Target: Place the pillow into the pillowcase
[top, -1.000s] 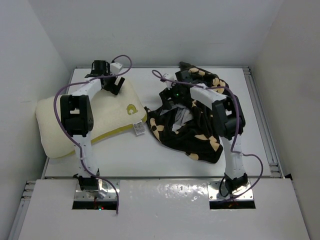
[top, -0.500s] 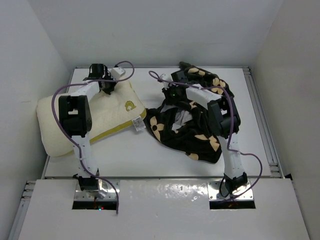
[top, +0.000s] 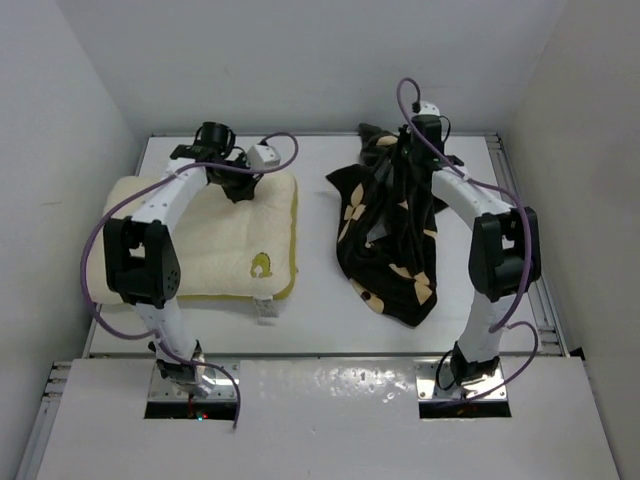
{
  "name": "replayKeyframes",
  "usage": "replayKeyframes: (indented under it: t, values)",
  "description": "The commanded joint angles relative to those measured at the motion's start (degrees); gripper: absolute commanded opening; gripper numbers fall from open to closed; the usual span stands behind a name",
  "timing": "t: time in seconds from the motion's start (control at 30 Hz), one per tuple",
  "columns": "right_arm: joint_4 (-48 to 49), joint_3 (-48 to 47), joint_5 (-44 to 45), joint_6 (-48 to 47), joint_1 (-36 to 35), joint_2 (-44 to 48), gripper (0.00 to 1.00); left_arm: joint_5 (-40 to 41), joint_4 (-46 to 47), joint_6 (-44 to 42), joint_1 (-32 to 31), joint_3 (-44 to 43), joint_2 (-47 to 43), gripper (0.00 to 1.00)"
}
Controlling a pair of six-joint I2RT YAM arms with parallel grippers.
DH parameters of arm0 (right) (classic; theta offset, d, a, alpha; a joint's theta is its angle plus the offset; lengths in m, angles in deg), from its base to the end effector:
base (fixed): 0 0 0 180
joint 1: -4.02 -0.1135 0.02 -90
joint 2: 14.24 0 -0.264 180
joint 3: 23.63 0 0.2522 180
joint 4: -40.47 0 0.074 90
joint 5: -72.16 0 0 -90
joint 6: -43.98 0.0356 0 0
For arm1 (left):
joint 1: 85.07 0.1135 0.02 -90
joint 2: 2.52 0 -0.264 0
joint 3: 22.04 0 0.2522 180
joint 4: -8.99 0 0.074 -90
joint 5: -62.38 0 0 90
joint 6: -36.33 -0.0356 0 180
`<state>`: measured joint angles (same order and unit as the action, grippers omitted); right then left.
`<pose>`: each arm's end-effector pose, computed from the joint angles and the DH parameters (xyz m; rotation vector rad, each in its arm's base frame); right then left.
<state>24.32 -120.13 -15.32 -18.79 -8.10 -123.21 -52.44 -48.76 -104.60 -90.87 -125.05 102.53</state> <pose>0.4386 0.0926 0.2562 0.3020 2.0694 0.3746 0.3906 -0.0547 0.2676 1.3104 2.1164 -0.2476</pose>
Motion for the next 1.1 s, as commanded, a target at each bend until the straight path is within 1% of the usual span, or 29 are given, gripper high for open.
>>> replayKeyframes:
  t: [0.0,0.07,0.1,0.17,0.2,0.27,0.3,0.37,0.43,0.47,0.5,0.53,0.57,0.6,0.67,0.7,0.73,0.77,0.8,0.87,0.93,0.97,1.03,1.07]
  values:
    - [2.75,-1.19,4.15,6.36,-1.67,-0.27,0.0,-5.5,-7.5,-2.42,-4.2,-3.98,-7.13,0.0]
    - [2.66,-2.42,4.24,6.35,-2.2,-1.85,0.0,-6.64,-11.81,-2.59,-6.32,-6.53,-8.45,0.0]
    - [1.18,-4.25,4.5,6.53,-2.73,-2.73,0.0,-6.91,-12.95,-2.59,-8.59,-9.16,-8.9,0.0]
    - [-0.41,-6.46,5.12,7.49,-3.08,-5.45,0.0,-6.82,-15.95,-2.5,-11.23,-11.37,-9.86,0.0]
    - [-1.2,-9.17,5.12,8.19,-3.26,-6.51,0.0,-6.65,-16.56,-1.46,-13.94,-12.51,-10.22,0.0]
    - [-3.04,-11.64,4.08,9.77,-3.52,-8.7,0.0,-6.91,-16.13,2.22,-16.51,-12.44,-10.66,0.0]
    - [-3.84,-13.4,3.72,10.04,-4.05,-9.07,0.0,-7.78,-15.78,3.12,-18.78,-11.57,-10.75,0.0]
    - [-4.03,-13.68,3.02,9.96,-4.75,-8.98,0.0,-7.7,-14.29,5.22,-20.91,-7.81,-10.84,0.0]
    - [-2.8,-11.14,1.87,9.08,-6.42,-7.14,0.0,-4.9,-8.33,7.33,-23.46,-4.19,-10.75,0.0]
    - [-0.62,-8.17,1.26,7.77,-7.56,-6.27,0.0,-3.67,-5.44,11.09,-23.81,-1.13,-10.23,0.0]
    - [0.01,-6.66,0.56,7.24,-8.09,-4.17,0.0,-1.22,-0.36,13.21,-23.73,-0.58,-9.26,0.0]
    - [0.19,-5.25,0.2,7.06,-8.36,-2.93,0.0,-0.07,1.52,15.41,-23.47,-0.66,-6.82,0.0]
    - [0.81,-3.59,-0.41,6.79,-8.71,-1.79,0.0,1.34,3.28,19.95,-22.94,-2.4,-5.49,0.0]
    - [1.25,-0.44,-2.24,6.96,-8.71,0.66,0.0,3.61,6.08,21.83,-22.68,-3.72,-4.26,0.0]
    - [2.04,2.57,-5.23,7.93,-8.54,2.7,0.0,6.08,9.52,26.39,-22.32,-7.14,-1.35,0.0]
    - [3.69,5.37,-6.9,8.19,-8.53,3.67,0.0,8.97,12.67,27.37,-22.32,-8.21,-0.47,0.0]
    - [3.89,6.18,-9.53,8.37,-8.53,5.15,0.01,10.56,13.74,28.43,-22.23,-9.35,1.27,0.0]
    - [3.45,7.4,-10.08,8.63,-8.97,5.78,0.02,11.89,14.62,29.39,-22.41,-11.45,2.34,0.0]
    - [3.01,7.85,-10.26,8.81,-9.24,6.31,0.03,14.16,15.41,29.4,-22.58,-12.17,3.39,0.0]
    - [2.66,8.9,-9.65,9.07,-9.59,7.98,0.04,17.33,14.55,25.64,-23.98,-13.23,6.38,0.0]
    - [2.66,9.52,-8.24,9.43,-9.59,9.38,0.04,19.97,14.19,23.18,-24.87,-12.18,8.31,0.0]
    - [2.66,9.53,-6.93,9.08,-9.42,10.61,0.04,21.2,14.45,22.03,-25.39,-9.91,8.58,0.0]
    - [2.66,9.18,-6.83,6.98,-9.33,11.14,0.08,24.02,17.34,22.54,-25.4,-7.53,8.94,0.0]
    - [0.39,8.13,-6.92,6.27,-9.41,11.23,0.09,27.16,19.79,24.38,-25.49,-7.25,9.29,0.0]
